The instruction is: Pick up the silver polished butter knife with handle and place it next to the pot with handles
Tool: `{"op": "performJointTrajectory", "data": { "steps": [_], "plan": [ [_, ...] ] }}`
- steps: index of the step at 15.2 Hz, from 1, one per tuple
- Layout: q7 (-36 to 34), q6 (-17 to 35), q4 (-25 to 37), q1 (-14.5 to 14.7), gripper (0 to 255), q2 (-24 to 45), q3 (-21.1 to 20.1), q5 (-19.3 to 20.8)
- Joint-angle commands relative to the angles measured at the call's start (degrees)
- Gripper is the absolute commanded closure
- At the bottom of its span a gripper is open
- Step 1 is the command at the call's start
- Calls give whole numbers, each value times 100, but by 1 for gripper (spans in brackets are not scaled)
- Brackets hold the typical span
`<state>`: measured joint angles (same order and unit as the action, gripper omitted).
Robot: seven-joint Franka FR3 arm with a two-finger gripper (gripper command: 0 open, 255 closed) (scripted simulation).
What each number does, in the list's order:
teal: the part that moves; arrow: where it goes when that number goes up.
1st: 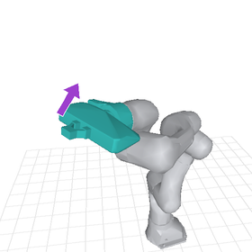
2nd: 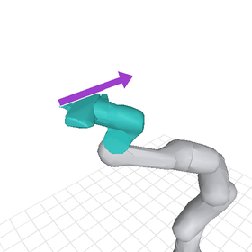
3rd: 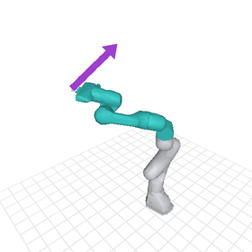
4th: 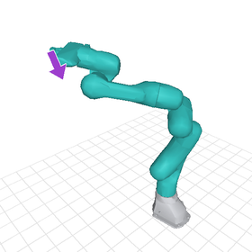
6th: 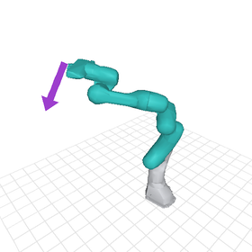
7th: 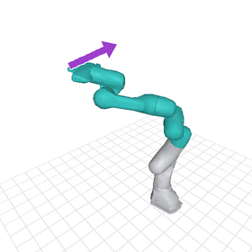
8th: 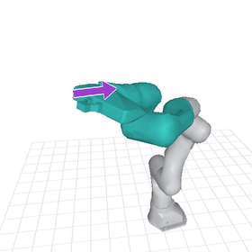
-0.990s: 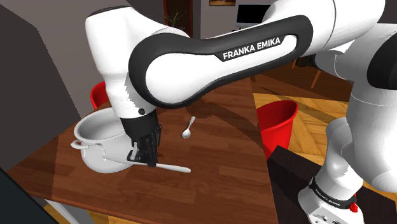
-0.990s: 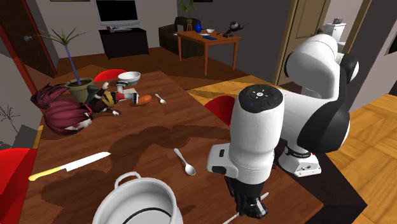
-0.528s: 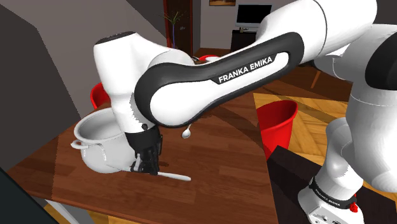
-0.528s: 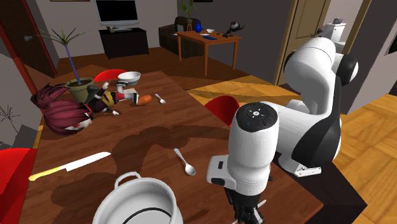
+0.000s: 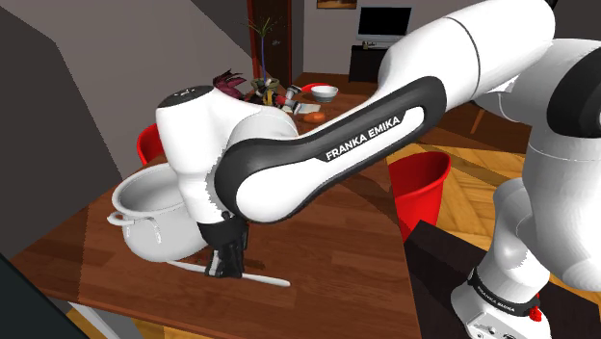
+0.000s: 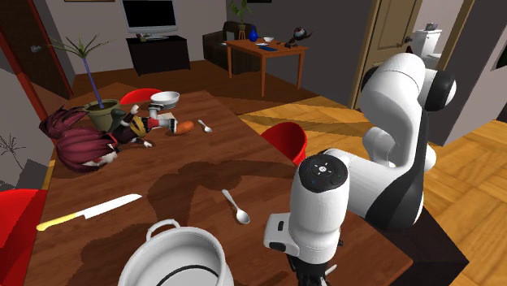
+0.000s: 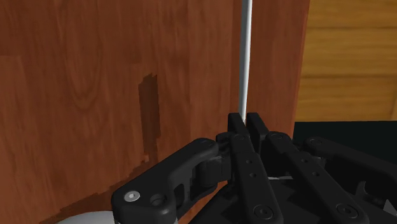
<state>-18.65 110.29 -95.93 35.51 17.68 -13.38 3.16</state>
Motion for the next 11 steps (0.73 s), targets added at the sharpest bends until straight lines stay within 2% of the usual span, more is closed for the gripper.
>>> {"op": "performJointTrajectory", "data": {
  "steps": [1, 9, 11],
  "plan": [
    [-6, 145, -89, 2, 255, 53, 6, 14],
    [-38, 698, -433, 13, 255, 268, 29, 74],
    [-38, 698, -433, 13, 255, 268, 29, 74]
  ]
}}
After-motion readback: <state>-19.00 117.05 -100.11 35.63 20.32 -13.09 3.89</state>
